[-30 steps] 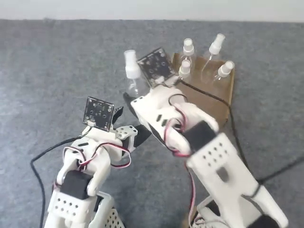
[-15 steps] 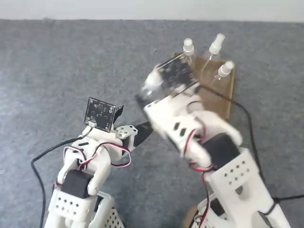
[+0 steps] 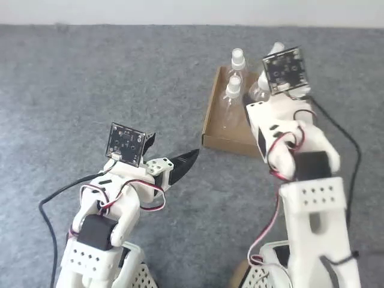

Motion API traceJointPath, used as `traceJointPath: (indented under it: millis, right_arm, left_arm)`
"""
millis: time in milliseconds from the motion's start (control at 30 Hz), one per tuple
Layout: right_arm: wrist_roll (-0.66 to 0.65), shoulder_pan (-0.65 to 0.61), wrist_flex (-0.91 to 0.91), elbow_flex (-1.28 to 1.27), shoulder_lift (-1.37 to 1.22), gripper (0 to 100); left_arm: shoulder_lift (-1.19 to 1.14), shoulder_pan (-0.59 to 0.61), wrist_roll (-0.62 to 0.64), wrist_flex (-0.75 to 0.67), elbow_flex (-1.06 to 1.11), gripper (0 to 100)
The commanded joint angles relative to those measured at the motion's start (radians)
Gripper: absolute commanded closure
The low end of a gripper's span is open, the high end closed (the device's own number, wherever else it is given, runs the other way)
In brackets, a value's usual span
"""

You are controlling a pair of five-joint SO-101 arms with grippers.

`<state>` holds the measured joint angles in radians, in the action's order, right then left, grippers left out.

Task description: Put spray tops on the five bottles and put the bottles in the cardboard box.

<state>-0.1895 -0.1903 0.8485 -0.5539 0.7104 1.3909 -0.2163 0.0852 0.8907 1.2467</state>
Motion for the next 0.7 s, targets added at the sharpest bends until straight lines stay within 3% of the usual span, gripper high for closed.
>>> traceJointPath:
  millis: [0,233,667]
  right_arm:
    - [-0.014,0.013,-0.176,-0.086,-0.035,99.3]
    - [0.075,0.028,-0.309,-0.167,-0.085,99.3]
    - [0.077,0.067,-0.510,-0.250,-0.260,99.3]
  left_arm:
    - [0.012,-0.003,-0.005,-0.011,-0.005,66]
    - [0.012,-0.003,-0.005,-0.011,-0.005,66]
    - [0.015,-0.003,-0.006,-0.008,-0.005,66]
